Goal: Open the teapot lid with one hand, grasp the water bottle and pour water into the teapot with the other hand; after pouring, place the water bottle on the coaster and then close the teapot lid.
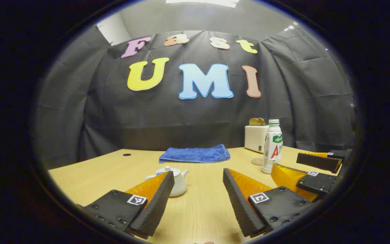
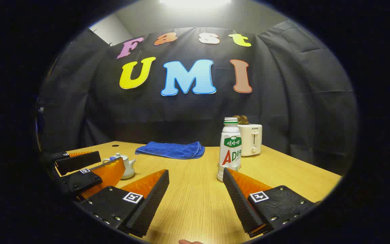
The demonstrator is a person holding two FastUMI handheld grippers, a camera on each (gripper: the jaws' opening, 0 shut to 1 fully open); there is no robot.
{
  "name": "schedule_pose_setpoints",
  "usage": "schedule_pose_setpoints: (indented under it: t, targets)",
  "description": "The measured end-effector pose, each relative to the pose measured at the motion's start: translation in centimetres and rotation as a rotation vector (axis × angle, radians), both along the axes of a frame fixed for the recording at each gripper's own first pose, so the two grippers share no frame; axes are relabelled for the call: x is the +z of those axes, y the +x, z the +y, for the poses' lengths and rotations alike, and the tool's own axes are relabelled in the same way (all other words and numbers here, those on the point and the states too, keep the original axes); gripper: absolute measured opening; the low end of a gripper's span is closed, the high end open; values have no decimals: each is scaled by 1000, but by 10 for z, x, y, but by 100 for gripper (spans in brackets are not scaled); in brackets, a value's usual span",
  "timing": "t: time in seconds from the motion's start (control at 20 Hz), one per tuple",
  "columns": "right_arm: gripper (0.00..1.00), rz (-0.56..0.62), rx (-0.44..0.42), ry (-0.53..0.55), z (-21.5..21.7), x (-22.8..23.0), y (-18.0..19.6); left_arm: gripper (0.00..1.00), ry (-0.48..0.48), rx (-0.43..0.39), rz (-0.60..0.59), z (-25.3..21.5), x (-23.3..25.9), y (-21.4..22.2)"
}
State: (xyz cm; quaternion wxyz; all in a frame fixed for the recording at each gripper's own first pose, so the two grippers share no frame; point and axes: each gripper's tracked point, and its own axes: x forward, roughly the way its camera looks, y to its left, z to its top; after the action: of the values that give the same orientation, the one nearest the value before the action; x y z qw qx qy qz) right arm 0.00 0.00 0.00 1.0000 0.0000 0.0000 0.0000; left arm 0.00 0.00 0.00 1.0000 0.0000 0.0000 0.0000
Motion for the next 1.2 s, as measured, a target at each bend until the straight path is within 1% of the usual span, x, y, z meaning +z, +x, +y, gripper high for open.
schedule_pose_setpoints:
  t: [0.75, 0.95, 1.05, 1.2]
  targets:
    - [99, 0, 1, -1, 0, 0, 0, 100, 0, 0, -1, 0, 0, -1]
    - [99, 1, 15, -1, 2, 0, 0, 100, 0, -2, 0, 2, -1, 2]
    - [99, 1, 38, -1, 7, 0, 2, 100, -2, 31, 4, 14, -2, 6]
    - [99, 7, 43, 17, 5, 0, 5, 100, -1, 35, 10, 21, -3, 12]
